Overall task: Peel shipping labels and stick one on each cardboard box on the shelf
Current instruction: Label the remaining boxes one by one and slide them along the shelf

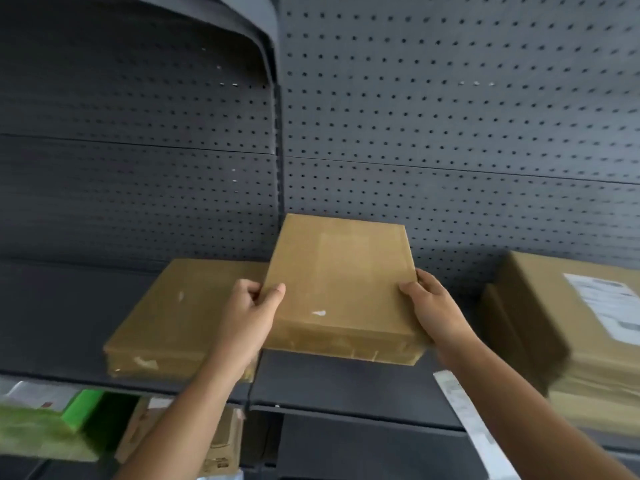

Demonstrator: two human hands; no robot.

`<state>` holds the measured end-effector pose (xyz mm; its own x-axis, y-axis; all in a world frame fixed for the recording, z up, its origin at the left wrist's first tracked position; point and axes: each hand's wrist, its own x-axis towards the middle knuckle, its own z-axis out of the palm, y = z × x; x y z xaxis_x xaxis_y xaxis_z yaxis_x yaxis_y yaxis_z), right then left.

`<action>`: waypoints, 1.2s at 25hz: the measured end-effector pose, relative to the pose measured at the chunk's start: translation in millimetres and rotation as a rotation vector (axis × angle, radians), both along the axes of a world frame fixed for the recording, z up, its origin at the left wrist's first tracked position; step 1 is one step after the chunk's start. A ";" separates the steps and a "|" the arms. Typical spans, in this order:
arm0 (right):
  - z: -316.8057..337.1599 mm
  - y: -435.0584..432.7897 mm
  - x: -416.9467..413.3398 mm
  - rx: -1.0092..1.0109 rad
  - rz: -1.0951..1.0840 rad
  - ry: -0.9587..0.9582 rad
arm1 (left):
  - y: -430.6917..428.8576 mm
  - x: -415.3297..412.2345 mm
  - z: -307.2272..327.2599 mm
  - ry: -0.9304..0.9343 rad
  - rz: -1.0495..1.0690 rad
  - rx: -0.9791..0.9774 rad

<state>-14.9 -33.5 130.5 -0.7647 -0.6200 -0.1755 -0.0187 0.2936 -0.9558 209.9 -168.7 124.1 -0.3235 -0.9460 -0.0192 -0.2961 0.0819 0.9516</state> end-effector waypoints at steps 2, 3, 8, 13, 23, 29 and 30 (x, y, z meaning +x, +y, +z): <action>-11.9 23.8 -16.6 0.014 -0.049 -0.027 | 15.2 -21.9 -13.5 -0.023 -0.048 0.027; -20.7 33.4 -24.1 0.024 -0.065 -0.042 | 21.5 -30.8 -21.2 -0.038 -0.067 0.041; -60.3 56.3 -43.0 0.040 -0.063 -0.093 | 40.9 -51.7 -53.4 -0.139 -0.072 0.076; -90.5 52.0 -47.2 0.003 -0.005 -0.145 | 41.0 -52.2 -72.2 -0.189 -0.014 0.125; -94.8 63.4 -55.5 0.076 0.087 -0.039 | 39.7 -64.3 -84.0 -0.186 0.031 0.089; -110.6 127.5 -87.3 0.583 0.301 0.537 | 41.6 -70.7 -84.4 -0.349 -0.001 -0.226; -114.8 135.0 -87.8 0.651 0.337 0.558 | 45.4 -75.7 -83.3 -0.378 -0.021 -0.335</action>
<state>-102.7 101.6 15.6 -0.6405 -0.7335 -0.2276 -0.6094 0.6658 -0.4306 134.2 -123.3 40.9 -0.3718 -0.9136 0.1644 -0.6098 0.3739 0.6989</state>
